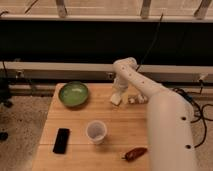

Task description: Place the white sponge in the ceramic cup

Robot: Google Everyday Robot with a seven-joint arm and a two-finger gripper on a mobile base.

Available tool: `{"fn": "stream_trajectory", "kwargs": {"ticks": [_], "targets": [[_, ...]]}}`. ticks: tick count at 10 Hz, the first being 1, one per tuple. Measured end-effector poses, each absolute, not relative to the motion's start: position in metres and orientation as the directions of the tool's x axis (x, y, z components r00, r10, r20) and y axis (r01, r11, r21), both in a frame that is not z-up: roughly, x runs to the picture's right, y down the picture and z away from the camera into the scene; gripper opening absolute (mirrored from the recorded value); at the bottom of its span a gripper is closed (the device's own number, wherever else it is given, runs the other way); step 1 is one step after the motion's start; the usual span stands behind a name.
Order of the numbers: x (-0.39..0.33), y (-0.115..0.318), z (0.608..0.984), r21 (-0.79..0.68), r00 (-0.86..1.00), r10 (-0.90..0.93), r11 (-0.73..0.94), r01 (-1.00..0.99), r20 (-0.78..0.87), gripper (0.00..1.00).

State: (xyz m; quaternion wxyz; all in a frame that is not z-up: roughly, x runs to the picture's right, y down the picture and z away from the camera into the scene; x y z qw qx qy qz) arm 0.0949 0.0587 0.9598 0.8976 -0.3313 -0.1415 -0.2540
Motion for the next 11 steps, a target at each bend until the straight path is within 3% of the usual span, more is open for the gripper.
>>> {"fn": "stream_trajectory", "kwargs": {"ticks": [2,4,9,11], "targets": [[0.093,0.061,0.965,-0.527,0.821,-0.371,0.634,0.566,0.435,0.75],[0.091,0.064,0.967,-0.529,0.813,-0.379,0.622,0.578,0.443,0.58],[0.083,0.057,0.941,-0.521,0.788,-0.433,0.593,0.614,0.437,0.05],[0.068,0.050,0.915,-0.499,0.767,-0.467,0.583,0.642,0.441,0.00]]}}
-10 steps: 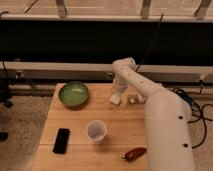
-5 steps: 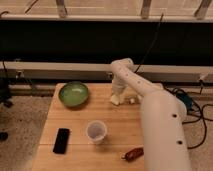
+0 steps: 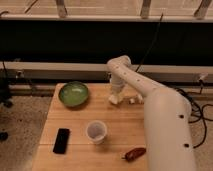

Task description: Place the white sponge in the ceramic cup

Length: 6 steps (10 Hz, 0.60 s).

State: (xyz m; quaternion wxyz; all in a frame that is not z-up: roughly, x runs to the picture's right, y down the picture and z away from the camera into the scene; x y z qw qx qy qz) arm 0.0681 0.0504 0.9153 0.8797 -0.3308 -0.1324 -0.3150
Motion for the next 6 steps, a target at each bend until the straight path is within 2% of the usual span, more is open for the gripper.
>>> {"fn": "stream_trajectory", "kwargs": {"ticks": [6], "targets": [[0.035,0.037,0.815,-0.403,0.717,-0.543,0.595,0.695,0.437,0.00]]}}
